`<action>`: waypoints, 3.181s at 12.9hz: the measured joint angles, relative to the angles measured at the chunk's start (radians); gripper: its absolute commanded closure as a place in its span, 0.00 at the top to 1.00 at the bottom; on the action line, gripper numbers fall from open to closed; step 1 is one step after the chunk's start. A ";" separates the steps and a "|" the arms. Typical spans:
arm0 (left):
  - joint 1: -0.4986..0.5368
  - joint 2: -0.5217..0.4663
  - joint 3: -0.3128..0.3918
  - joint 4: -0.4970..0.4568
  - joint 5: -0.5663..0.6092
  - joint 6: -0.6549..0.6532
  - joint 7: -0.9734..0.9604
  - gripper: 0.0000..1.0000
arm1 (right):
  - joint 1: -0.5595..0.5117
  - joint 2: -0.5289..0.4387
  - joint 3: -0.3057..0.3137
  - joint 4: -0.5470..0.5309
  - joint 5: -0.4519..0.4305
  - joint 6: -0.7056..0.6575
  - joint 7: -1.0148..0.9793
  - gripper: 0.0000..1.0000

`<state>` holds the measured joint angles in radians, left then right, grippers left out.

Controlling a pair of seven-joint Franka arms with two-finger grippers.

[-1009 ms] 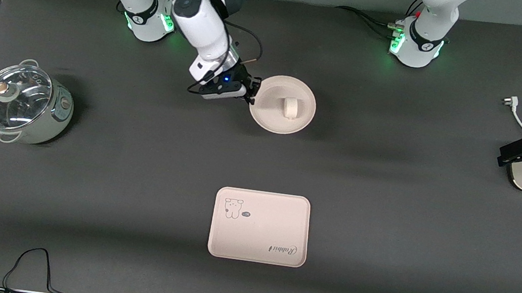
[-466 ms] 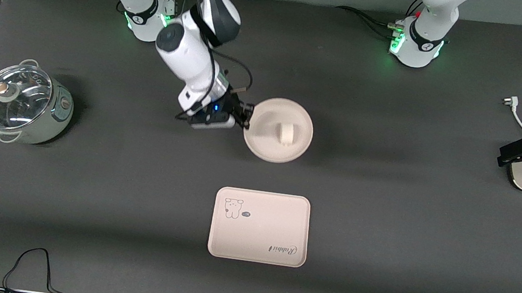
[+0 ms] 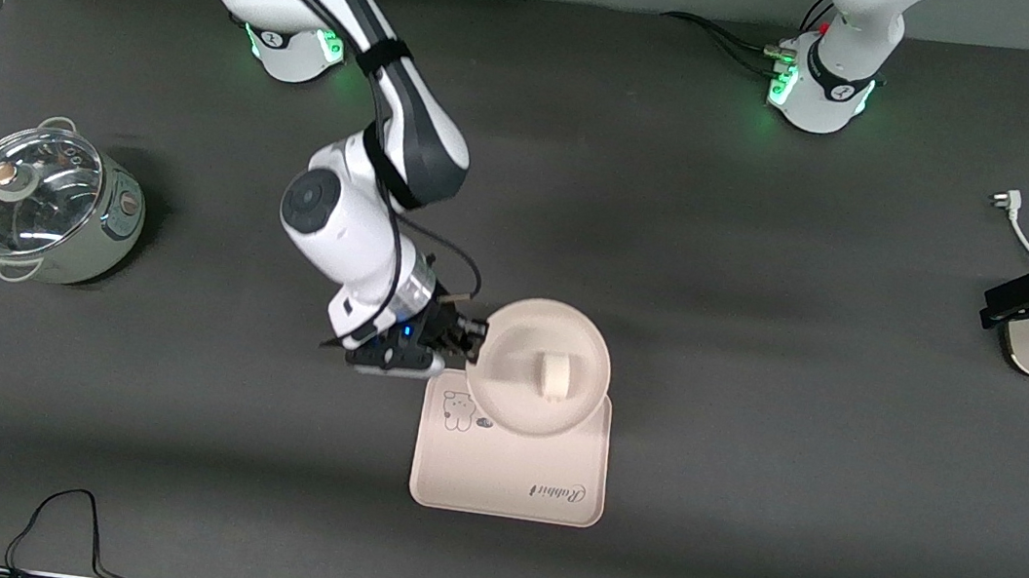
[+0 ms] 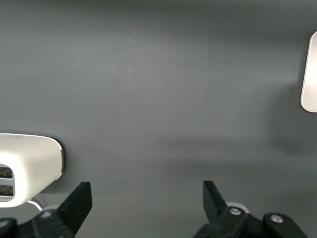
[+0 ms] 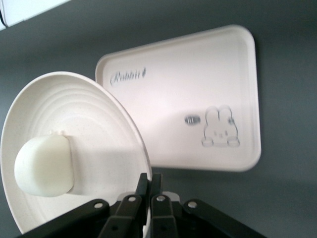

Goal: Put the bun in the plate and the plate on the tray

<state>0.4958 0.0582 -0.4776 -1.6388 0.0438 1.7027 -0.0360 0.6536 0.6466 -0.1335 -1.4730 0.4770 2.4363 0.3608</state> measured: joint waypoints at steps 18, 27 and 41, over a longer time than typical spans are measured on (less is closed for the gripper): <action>0.000 0.001 0.000 0.000 0.000 0.000 0.001 1.00 | -0.075 0.443 0.000 0.395 0.001 0.015 0.000 1.00; 0.000 0.001 0.001 0.000 0.000 0.000 0.001 1.00 | -0.105 0.036 -0.095 0.404 -0.078 -0.658 0.010 1.00; 0.000 0.004 -0.003 0.001 0.000 -0.001 0.001 1.00 | -0.476 -0.605 -0.013 -0.018 -0.475 -1.002 -0.337 1.00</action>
<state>0.4953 0.0622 -0.4806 -1.6379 0.0437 1.7021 -0.0352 0.1775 0.0414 -0.1469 -1.4907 0.0017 1.4342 0.0234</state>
